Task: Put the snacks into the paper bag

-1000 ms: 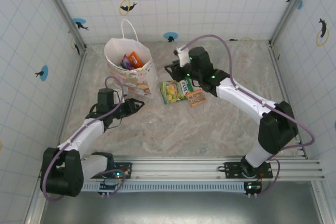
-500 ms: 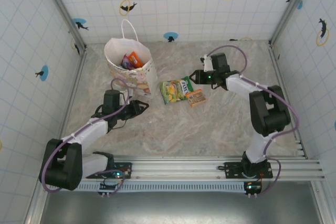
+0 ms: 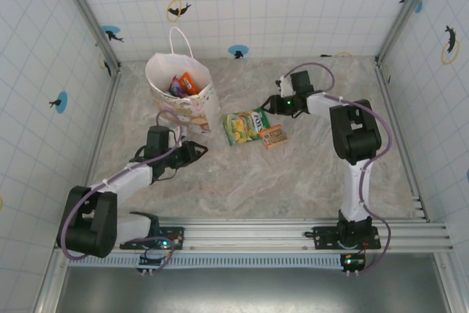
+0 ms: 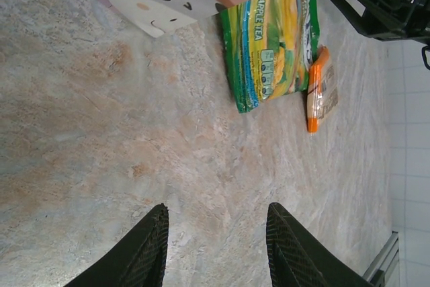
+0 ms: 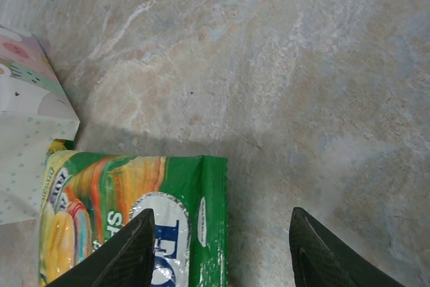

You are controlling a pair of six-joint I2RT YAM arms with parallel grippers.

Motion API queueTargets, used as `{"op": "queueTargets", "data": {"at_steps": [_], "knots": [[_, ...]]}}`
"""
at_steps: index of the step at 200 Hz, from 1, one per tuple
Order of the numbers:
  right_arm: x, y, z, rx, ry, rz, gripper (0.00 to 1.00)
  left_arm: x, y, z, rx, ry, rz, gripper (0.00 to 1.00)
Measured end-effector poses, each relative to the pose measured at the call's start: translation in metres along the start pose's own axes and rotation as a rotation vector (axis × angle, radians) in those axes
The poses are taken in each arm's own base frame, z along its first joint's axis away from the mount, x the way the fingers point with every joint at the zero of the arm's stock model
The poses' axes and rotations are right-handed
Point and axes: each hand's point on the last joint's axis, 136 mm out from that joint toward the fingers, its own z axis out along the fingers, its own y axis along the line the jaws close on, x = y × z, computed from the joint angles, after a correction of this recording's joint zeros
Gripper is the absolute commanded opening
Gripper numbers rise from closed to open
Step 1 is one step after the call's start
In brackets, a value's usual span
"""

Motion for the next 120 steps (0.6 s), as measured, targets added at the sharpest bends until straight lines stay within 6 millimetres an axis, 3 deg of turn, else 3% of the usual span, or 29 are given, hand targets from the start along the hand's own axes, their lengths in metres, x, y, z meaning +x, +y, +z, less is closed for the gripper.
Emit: {"op": "queueTargets", "data": {"at_steps": [22, 120], "knots": [[0.008, -0.003, 0.007, -0.025, 0.033, 0.009, 0.54, 0.001, 0.003, 0.003, -0.008, 0.011, -0.009, 0.42], [0.025, 0.024, 0.021, -0.237, 0.105, -0.002, 0.43, -0.003, 0.003, 0.007, -0.013, 0.019, -0.015, 0.41]]}}
